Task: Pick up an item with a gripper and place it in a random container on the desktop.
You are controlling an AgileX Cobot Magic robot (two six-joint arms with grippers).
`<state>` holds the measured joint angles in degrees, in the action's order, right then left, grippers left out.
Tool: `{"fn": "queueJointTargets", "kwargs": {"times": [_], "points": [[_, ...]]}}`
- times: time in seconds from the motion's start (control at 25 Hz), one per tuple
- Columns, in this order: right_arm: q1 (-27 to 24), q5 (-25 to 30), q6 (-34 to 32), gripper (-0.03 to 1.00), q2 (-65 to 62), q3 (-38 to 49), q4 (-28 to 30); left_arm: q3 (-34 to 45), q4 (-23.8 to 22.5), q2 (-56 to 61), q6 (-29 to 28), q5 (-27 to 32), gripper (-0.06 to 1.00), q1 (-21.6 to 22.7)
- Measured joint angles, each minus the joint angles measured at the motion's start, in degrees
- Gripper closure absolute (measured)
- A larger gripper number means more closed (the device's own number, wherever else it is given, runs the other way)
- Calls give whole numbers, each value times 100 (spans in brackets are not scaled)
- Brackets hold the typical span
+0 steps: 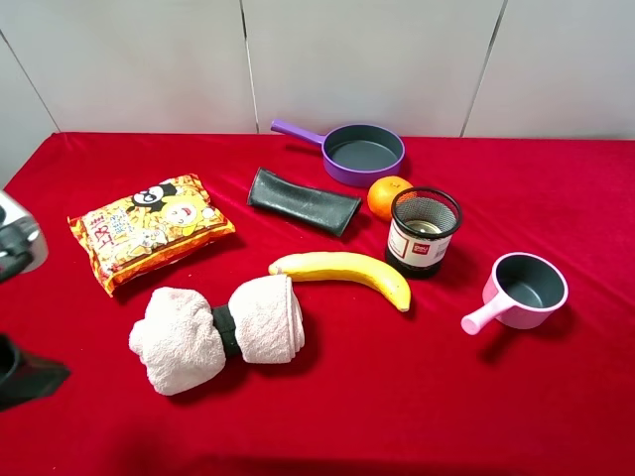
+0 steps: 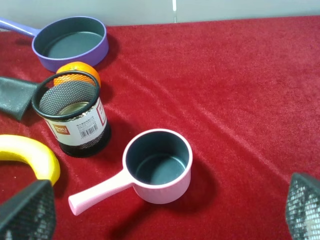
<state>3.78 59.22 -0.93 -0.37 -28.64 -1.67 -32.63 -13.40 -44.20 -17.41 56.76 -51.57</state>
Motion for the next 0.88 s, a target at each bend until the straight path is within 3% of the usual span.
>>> {"fn": "queueJointTargets", "kwargs": {"times": [0.32,0.48,0.68,0.88], "points": [[0,0,0,28,0,0,0,265,7,503,-52,23,-5,0],[0,0,0,28,0,0,0,333,54,826,-88,353,-5,102],[0,0,0,28,0,0,0,394,262,1495,-29,465,-5,954],[0,0,0,28,0,0,0,394,366,2216,92,467,-5,2160]]}}
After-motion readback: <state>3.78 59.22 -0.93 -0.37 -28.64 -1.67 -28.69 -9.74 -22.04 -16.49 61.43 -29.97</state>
